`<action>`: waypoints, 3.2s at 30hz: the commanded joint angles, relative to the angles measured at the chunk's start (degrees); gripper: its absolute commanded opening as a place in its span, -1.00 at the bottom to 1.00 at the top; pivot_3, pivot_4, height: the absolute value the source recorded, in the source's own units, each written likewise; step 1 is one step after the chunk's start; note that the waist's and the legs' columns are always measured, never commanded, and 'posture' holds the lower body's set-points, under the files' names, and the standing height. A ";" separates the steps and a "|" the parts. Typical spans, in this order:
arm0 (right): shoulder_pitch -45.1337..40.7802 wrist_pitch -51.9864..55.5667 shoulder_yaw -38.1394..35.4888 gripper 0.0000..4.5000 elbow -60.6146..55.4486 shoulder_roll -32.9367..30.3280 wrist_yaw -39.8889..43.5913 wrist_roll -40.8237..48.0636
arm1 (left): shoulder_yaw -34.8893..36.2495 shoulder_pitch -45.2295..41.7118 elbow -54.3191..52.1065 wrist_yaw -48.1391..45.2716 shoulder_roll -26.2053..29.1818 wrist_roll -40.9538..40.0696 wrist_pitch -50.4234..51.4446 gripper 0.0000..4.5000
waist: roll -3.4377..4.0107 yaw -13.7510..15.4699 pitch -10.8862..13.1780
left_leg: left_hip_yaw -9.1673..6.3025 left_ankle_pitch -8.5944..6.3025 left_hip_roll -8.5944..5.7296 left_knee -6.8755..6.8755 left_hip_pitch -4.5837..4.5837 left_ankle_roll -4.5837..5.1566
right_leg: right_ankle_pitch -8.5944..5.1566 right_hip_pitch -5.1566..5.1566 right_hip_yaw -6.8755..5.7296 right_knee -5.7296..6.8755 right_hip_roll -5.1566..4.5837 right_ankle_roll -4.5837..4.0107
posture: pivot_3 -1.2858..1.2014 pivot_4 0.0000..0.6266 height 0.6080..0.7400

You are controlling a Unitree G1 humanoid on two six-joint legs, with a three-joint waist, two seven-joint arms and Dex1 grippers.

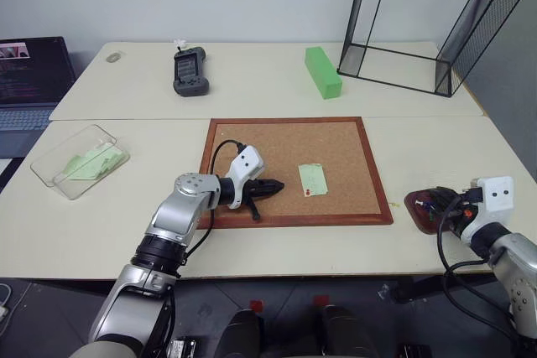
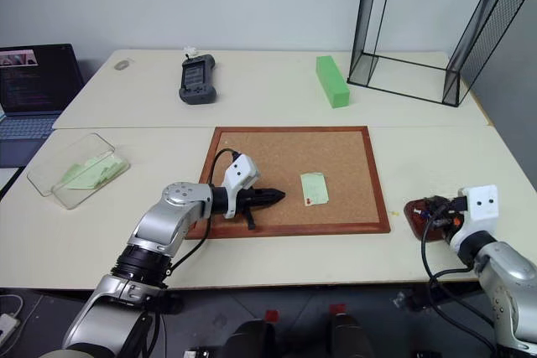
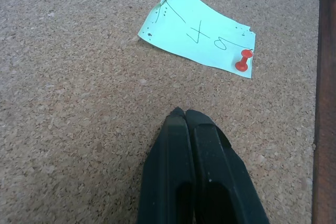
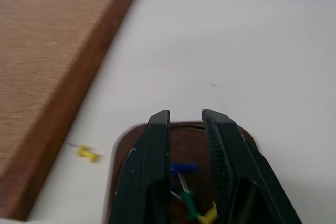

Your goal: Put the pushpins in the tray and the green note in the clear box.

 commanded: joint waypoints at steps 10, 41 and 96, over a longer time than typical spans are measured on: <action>-9.51 -11.94 23.87 -0.54 0.12 -1.92 12.99 -7.42 | -0.92 -0.60 -0.23 0.05 -0.44 0.27 0.05 -1.00 | -0.05 0.05 0.02 | -0.06 0.00 -0.01 0.02 -0.01 0.00 | 0.00 0.01 -0.04 -0.02 0.01 0.00 | 0.03 -0.52 1.00; -29.16 -24.75 34.89 -0.54 31.54 13.14 17.07 -15.55 | -0.49 1.20 -4.86 1.34 1.14 -0.19 2.52 -1.00 | -0.09 -0.24 0.03 | -0.04 0.00 0.04 0.00 -0.01 -0.01 | 0.01 -0.10 -0.03 0.02 0.05 -0.03 | 0.03 -0.52 1.00; -32.47 -33.59 29.58 -1.00 13.40 -2.58 19.14 -20.69 | 34.59 -4.84 -14.15 20.28 -10.36 -43.14 52.57 0.11 | -0.15 -0.16 0.08 | -0.38 0.01 0.06 0.04 -0.15 -0.02 | 0.01 -0.17 -0.09 0.00 -0.04 -0.02 | 0.03 -0.52 1.00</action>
